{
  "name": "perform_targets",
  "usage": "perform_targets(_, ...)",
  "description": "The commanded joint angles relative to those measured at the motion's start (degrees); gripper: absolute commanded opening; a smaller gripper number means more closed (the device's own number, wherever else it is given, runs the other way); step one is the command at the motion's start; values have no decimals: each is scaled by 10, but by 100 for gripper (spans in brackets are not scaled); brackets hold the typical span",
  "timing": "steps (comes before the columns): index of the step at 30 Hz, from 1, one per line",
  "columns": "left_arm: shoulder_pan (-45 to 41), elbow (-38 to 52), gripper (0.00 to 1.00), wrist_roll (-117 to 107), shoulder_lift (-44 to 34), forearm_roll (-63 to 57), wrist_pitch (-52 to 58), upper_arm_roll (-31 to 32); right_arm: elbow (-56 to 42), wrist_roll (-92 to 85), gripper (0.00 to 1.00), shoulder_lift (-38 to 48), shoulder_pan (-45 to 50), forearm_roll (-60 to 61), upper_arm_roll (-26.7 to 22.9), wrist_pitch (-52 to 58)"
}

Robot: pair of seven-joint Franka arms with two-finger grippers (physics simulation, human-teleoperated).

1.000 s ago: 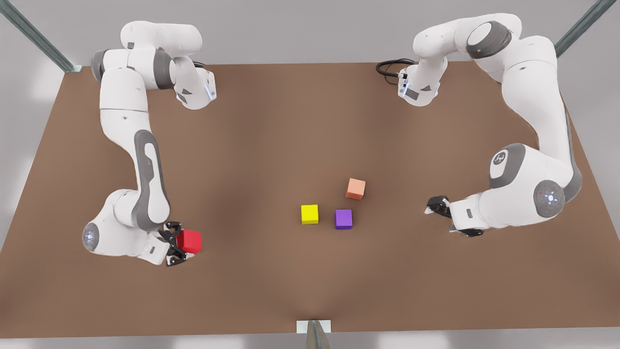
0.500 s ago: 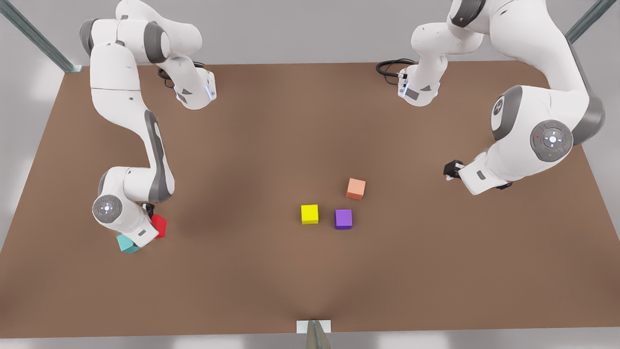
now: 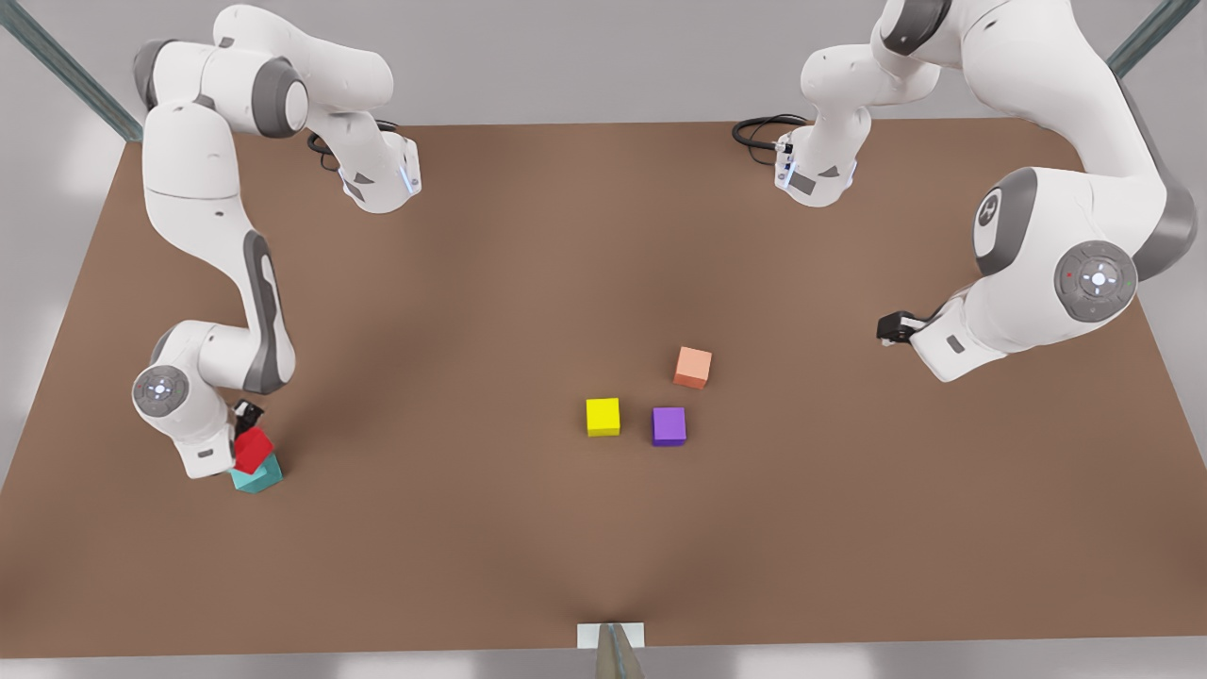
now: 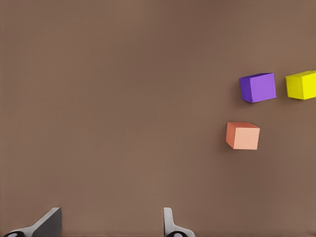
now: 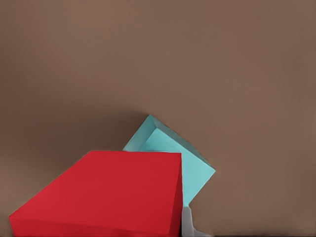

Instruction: Pick up red wooden cube and pass to hand red wooden cube and place in blue wooden cube

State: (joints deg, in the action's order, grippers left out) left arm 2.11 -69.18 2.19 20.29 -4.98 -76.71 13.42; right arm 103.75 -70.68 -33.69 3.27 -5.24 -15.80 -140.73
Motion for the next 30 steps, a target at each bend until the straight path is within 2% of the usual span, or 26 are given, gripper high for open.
perform_targets(1,1,1,100,-24,-1,1,2,0,0,83,50,-9,-5,14,1,-11)
perform_targets(5,19,0,100,-25,-1,3,9,3,2,80,50,-14,-8,15,2,-11)
perform_targets(7,18,0,100,-25,-1,3,9,4,2,80,54,-14,-8,15,2,-11)
perform_targets(8,18,0,100,-25,0,3,9,4,1,81,64,-14,-7,15,2,-11)
perform_targets(9,18,0,100,-25,-1,3,9,4,0,81,98,-14,-7,18,2,-11)
perform_targets(10,18,0,100,-25,-1,4,9,4,0,81,100,-14,-7,18,2,-11)
perform_targets(30,17,0,100,-25,0,4,9,5,-15,82,100,-4,-1,18,7,5)
